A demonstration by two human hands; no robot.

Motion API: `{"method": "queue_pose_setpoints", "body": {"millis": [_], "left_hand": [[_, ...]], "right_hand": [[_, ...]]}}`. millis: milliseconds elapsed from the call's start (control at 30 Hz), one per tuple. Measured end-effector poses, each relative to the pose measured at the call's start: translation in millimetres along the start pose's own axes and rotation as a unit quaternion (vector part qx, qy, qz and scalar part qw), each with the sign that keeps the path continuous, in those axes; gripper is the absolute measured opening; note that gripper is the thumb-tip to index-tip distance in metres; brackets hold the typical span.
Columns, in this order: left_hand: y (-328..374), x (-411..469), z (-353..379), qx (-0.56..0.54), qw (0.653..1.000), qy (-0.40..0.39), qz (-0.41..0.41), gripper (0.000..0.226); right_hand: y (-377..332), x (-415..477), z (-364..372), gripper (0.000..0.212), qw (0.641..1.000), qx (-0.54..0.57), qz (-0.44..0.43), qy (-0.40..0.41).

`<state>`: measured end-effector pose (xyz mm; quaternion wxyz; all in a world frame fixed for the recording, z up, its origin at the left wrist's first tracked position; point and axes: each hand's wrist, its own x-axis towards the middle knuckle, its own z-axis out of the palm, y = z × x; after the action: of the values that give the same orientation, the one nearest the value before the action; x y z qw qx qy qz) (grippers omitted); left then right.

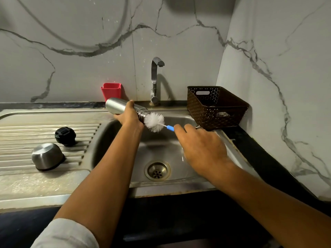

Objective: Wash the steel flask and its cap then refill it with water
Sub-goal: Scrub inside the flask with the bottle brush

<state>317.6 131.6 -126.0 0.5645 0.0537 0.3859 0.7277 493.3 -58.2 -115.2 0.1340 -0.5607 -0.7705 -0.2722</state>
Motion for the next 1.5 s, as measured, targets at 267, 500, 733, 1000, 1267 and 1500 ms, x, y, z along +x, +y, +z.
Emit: {"method": "queue_pose_setpoints", "body": {"millis": [267,500,733,1000,1267,1500], "left_hand": [[21.1,11.4,-3.0,-0.011,1.000,-0.010,0.000,0.085],[21.4,4.0,6.1,-0.006,0.999,-0.003,0.037,0.092],[50.3,-3.4,25.2,0.070,0.995,0.010,0.068,0.093],[59.2,11.7,25.5,0.078,0.993,0.054,0.064,0.090],[55.7,22.3,27.0,0.102,0.991,0.059,0.066,0.084],[51.3,21.5,27.1,0.100,0.990,0.062,0.074,0.081]], "right_hand": [[15.0,2.8,-4.3,0.024,0.919,0.366,0.115,-0.095],[4.8,3.4,-1.1,0.018,0.957,0.248,0.101,-0.110],[-8.2,17.6,-15.3,0.019,0.971,0.209,0.093,-0.064],[-2.9,11.2,-29.1,0.015,0.977,0.188,0.072,-0.065],[8.2,2.5,-34.2,0.014,0.983,0.168,0.050,-0.061],[18.7,-2.5,-32.2,0.011,0.983,0.163,0.047,-0.068]]}}
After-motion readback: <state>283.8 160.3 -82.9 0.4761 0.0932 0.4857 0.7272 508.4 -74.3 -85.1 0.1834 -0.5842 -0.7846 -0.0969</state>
